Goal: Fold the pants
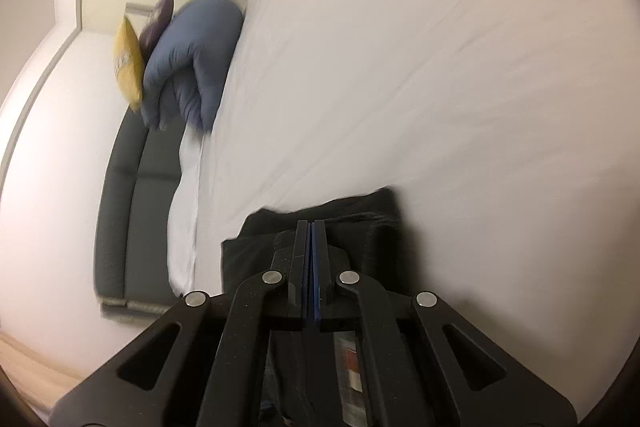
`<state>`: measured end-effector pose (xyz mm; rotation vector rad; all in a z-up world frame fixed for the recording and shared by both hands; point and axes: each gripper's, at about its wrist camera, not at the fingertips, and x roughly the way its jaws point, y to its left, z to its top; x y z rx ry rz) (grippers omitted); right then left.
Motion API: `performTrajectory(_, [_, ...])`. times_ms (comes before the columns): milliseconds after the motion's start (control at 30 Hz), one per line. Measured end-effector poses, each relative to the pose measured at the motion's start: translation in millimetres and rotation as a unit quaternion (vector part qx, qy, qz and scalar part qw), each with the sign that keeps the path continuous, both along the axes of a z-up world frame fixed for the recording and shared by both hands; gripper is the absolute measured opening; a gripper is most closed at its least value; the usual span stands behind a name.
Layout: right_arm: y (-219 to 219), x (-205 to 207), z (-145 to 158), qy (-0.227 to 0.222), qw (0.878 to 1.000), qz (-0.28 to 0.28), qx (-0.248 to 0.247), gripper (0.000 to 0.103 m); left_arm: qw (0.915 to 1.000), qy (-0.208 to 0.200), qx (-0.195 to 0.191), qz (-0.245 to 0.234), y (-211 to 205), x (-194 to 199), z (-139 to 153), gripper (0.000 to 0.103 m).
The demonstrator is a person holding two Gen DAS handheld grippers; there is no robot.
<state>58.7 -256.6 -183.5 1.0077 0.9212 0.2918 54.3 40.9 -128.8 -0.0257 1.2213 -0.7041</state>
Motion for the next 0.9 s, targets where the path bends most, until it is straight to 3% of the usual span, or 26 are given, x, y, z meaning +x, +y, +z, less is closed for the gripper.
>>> performTrajectory(67, [-14, -17, 13, -0.009, 0.999, -0.017, -0.032, 0.009, 1.0000, -0.006, -0.001, 0.001, -1, -3, 4, 0.004])
performTrajectory(100, [-14, -30, 22, -0.009, 0.998, -0.013, -0.060, 0.028, 0.9999, -0.009, -0.001, 0.003, 1, -4, 10, 0.009])
performTrajectory(133, [-17, -46, 20, -0.008, 0.997, -0.007, -0.073, 0.063, 0.9999, -0.013, -0.005, 0.004, 4, -5, 17, 0.024])
performTrajectory(167, [-16, -56, 24, -0.006, 0.996, 0.000, -0.088, 0.077, 0.9997, -0.021, -0.014, 0.006, 7, -5, 25, 0.034])
performTrajectory(200, [-14, -67, 28, -0.007, 0.995, 0.005, -0.100, 0.084, 0.9992, -0.033, -0.016, 0.012, 12, -6, 34, 0.060])
performTrajectory(233, [-20, -79, 28, -0.010, 0.994, 0.014, -0.105, 0.084, 0.9982, -0.054, -0.010, 0.025, 22, -9, 47, 0.081])
performTrajectory(300, [-21, -98, 34, -0.004, 0.992, 0.050, -0.116, 0.084, 0.9943, -0.091, -0.018, 0.054, 42, -5, 69, 0.090])
performTrajectory(367, [-17, -105, 32, 0.016, 0.991, 0.060, -0.118, 0.083, 0.9925, -0.091, -0.031, 0.075, 56, 7, 80, 0.092])
performTrajectory(433, [-18, -108, 26, 0.029, 0.994, 0.063, -0.084, 0.081, 0.9913, -0.092, -0.013, 0.094, 61, 26, 79, 0.096])
performTrajectory(567, [-1, -105, 11, 0.050, 0.992, 0.076, -0.083, 0.074, 0.9949, -0.039, 0.007, 0.093, 53, 59, 46, 0.096])
performTrajectory(667, [2, -94, -2, 0.060, 0.994, 0.069, -0.059, 0.060, 0.9966, 0.007, 0.006, 0.082, 38, 80, 18, 0.095])
performTrajectory(800, [11, -73, -17, 0.071, 0.993, 0.082, -0.043, 0.044, 0.9955, 0.032, 0.026, 0.085, 28, 91, -6, 0.089])
performTrajectory(867, [15, -61, -23, 0.079, 0.992, 0.088, -0.036, 0.034, 0.9956, 0.036, 0.014, 0.085, 27, 94, -6, 0.078])
performTrajectory(900, [17, -57, -27, 0.080, 0.992, 0.092, -0.035, 0.030, 0.9958, 0.045, 0.004, 0.079, 28, 95, -5, 0.060])
